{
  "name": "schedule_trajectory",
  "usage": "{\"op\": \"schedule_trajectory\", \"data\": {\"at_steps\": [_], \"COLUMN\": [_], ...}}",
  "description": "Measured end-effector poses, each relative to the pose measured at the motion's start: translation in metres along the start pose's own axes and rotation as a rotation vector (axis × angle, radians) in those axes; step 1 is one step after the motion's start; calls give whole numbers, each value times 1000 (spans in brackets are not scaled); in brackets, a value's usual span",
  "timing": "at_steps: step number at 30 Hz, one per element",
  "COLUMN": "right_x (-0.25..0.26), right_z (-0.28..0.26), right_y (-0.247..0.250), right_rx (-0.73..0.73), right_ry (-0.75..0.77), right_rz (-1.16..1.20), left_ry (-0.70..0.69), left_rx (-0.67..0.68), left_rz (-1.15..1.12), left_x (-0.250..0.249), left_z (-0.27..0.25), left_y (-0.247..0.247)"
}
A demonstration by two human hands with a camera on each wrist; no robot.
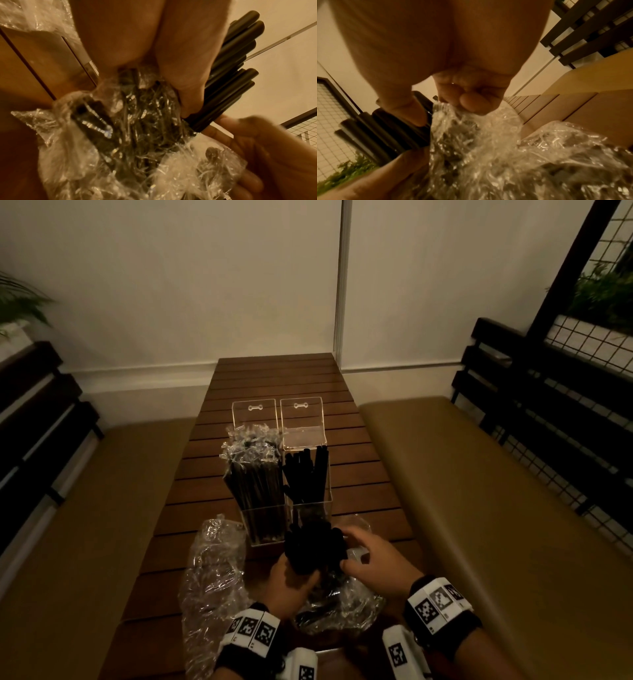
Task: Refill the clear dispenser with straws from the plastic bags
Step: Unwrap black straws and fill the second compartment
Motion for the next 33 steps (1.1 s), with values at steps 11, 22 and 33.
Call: {"op": "schedule_trajectory", "data": {"at_steps": [11, 22, 33], "right_x": [16, 54, 84], "right_z": [-8, -19, -36], "right_y": [11, 38, 58], "right_rx": [-195, -244, -260], "right_ry": [138, 128, 224], "right_rz": [-123, 101, 421], "left_ry": [56, 17, -9], "left_rx": [-10, -69, -66], "left_rz": [33, -27, -27], "left_x": [11, 5, 3], "left_z": [2, -1, 0], "left_y": [-1, -2, -4]}}
Point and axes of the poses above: each hand's wrist, its own z-axis towards the middle knuckle, its own y-axis out of the back of the hand, x = y × z, the point moved 5 cm from there along z, towards the middle knuckle, and after that the axes turned 11 degrees about z, right-handed, at the moved point
